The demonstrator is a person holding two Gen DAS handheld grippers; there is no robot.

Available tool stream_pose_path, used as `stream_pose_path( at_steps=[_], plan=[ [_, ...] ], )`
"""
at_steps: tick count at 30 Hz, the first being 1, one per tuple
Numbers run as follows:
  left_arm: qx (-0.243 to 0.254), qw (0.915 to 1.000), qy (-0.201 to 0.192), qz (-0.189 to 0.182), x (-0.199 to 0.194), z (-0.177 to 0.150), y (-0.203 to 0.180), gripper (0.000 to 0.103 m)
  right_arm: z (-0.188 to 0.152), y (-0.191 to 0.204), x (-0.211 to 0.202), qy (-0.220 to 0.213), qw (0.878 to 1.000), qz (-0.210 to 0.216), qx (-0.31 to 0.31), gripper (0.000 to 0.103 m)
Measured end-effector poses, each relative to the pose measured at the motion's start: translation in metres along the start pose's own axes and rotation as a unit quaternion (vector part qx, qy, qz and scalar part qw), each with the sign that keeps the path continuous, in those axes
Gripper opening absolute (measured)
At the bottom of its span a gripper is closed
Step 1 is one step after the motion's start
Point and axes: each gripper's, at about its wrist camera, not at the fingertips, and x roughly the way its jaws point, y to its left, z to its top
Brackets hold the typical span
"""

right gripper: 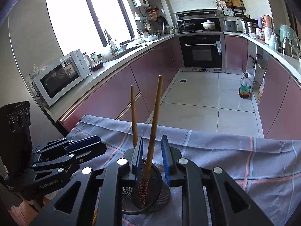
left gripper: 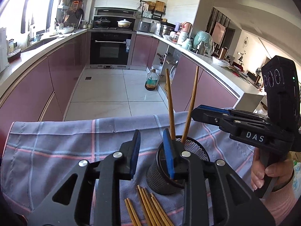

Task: Organize utensils
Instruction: 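Lower the left gripper's chopstick into the cup and open while the right gripper does likewise, then withdraw both grippers from the cup back to the chopstick pile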

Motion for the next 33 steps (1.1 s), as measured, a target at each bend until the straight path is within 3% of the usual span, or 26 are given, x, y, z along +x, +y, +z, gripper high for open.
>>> stream_pose_path(
  at_steps=[2,8,13,17,24,33],
  plan=[
    [0.001,0.9999,-0.005,0.009,-0.008,-0.009,0.005,0.030,-0.003,0.001,-0.006,-0.009,1.000,-0.010,-0.002,0.026],
    [0.008,0.9989,-0.017,0.044,-0.036,-0.038,0.016,0.040,-0.018,0.009,-0.040,-0.052,0.998,-0.023,-0.021,0.028],
    [0.014,0.9975,-0.004,0.070,-0.053,-0.075,0.028,0.046,-0.052,0.032,-0.071,-0.061,0.996,0.017,-0.055,0.028],
    [0.017,0.9963,0.025,0.081,-0.057,-0.112,0.037,0.047,-0.087,0.046,-0.065,-0.016,0.997,0.049,-0.066,0.028],
    [0.017,0.9937,0.076,0.080,-0.054,-0.164,0.045,0.047,-0.139,0.059,-0.009,0.083,0.994,0.049,-0.048,0.028],
    [0.013,0.9928,0.099,0.065,-0.048,-0.187,0.037,0.047,-0.160,0.069,0.008,0.104,0.993,0.032,-0.048,0.028]
  ],
)
